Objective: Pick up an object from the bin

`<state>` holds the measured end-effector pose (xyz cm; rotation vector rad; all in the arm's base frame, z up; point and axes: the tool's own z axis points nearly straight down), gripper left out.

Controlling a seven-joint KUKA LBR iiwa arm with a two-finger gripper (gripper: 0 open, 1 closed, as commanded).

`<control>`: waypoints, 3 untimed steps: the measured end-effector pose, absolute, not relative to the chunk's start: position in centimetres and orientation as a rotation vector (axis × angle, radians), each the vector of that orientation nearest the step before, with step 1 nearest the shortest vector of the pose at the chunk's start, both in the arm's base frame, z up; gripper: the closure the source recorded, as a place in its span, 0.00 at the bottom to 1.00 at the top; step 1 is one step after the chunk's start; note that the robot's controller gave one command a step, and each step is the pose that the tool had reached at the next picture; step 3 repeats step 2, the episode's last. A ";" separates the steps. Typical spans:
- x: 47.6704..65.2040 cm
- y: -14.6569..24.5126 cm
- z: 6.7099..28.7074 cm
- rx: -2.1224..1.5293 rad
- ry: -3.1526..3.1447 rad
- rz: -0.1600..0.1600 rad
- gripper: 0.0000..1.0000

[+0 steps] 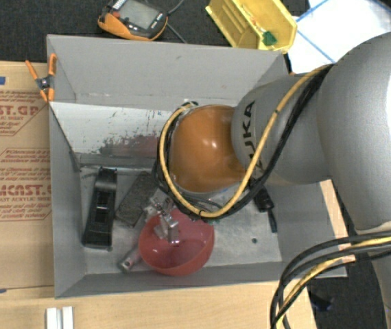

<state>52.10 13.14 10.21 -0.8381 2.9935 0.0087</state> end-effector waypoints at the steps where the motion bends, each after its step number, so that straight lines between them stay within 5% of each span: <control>1: 51.8 13.2 13.2 -0.841 3.003 0.011 1.00; 2: 52.0 13.2 16.4 -0.840 2.996 0.010 1.00; 3: 52.0 13.2 16.4 -0.840 2.996 0.010 1.00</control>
Offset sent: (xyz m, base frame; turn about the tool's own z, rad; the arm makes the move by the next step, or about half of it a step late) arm -0.0027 0.0002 0.0800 -0.0007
